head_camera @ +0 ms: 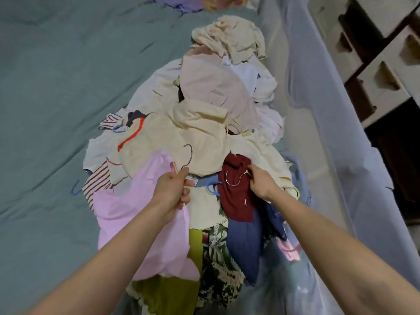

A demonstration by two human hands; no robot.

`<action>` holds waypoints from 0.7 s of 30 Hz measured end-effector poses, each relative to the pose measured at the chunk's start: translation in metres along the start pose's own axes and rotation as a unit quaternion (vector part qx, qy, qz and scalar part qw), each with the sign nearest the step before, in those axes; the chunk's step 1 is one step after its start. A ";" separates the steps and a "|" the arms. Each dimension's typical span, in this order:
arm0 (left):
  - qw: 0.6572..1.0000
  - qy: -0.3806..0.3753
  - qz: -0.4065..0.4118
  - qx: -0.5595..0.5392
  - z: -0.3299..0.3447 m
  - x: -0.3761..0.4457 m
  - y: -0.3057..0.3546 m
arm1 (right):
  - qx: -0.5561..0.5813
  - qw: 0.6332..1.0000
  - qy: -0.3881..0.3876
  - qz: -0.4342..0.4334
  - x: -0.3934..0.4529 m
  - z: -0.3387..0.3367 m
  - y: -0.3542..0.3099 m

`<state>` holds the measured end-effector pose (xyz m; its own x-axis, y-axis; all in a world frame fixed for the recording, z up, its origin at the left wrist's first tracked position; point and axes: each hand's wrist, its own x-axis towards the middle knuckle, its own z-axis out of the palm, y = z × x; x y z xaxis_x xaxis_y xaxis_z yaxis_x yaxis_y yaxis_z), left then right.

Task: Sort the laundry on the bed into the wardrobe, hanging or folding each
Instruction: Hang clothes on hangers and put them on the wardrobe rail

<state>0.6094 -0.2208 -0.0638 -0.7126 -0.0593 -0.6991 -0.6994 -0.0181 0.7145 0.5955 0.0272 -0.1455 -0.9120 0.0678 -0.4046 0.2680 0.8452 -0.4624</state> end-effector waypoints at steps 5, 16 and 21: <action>1.000 0.009 0.016 0.014 0.003 -0.001 -0.003 | -0.020 0.999 0.019 -0.025 0.012 0.005 0.009; 0.990 0.013 0.009 -0.140 -0.024 -0.037 0.045 | 0.135 0.976 0.060 -0.161 -0.041 -0.096 -0.071; 0.958 -0.045 0.005 -0.283 -0.046 -0.073 0.083 | 0.229 0.958 0.015 -0.170 -0.076 -0.135 -0.157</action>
<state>0.6059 -0.2636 0.0479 -0.7384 0.0232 -0.6739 -0.5686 -0.5586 0.6039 0.5808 -0.0388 0.0639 -0.9774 -0.1501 -0.1492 0.0552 0.4999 -0.8643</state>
